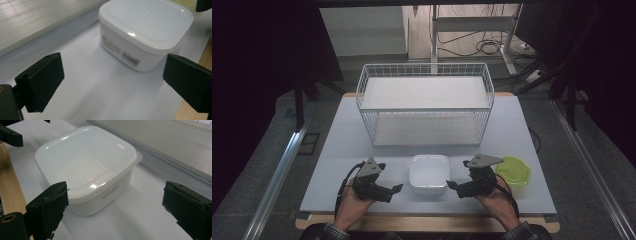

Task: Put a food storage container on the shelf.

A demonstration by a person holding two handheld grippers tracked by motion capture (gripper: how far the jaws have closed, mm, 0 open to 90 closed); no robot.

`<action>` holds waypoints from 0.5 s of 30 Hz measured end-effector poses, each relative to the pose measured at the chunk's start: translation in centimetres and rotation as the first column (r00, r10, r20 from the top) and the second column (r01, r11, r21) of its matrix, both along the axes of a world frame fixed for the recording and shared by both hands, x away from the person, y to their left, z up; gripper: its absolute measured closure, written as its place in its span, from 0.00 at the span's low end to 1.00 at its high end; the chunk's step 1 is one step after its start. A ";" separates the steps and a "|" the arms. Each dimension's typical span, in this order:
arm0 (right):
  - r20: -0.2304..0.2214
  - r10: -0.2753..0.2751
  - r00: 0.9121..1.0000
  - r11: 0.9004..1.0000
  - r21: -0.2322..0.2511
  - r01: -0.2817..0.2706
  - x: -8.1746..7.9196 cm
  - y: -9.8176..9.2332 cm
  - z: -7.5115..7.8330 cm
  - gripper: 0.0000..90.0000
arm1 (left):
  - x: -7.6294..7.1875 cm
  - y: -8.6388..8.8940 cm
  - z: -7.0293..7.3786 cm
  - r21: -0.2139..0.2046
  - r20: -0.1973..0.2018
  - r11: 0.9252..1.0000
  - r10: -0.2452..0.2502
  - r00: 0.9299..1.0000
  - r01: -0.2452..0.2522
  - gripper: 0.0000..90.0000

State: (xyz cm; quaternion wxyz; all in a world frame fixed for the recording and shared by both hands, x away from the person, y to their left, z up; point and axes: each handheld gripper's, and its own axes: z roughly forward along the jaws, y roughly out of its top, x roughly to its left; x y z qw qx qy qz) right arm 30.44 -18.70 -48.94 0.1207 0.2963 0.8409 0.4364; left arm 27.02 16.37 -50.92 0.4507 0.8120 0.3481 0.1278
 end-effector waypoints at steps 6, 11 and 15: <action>-0.020 -0.016 1.000 1.000 0.023 0.017 0.2 0.3 0.0 0.03 | 1.0 -0.9 0.3 -0.032 -0.016 0.999 -0.034 0.999 0.034 0.04; -0.037 -0.030 0.999 0.999 0.019 0.030 0.4 0.5 0.1 0.05 | 1.7 -1.5 0.4 -0.049 -0.030 0.997 -0.059 0.998 0.058 0.04; -0.074 -0.030 0.997 0.999 0.024 0.031 0.7 0.6 0.2 0.09 | 2.4 -2.1 0.4 -0.042 -0.043 0.996 -0.076 0.996 0.075 0.04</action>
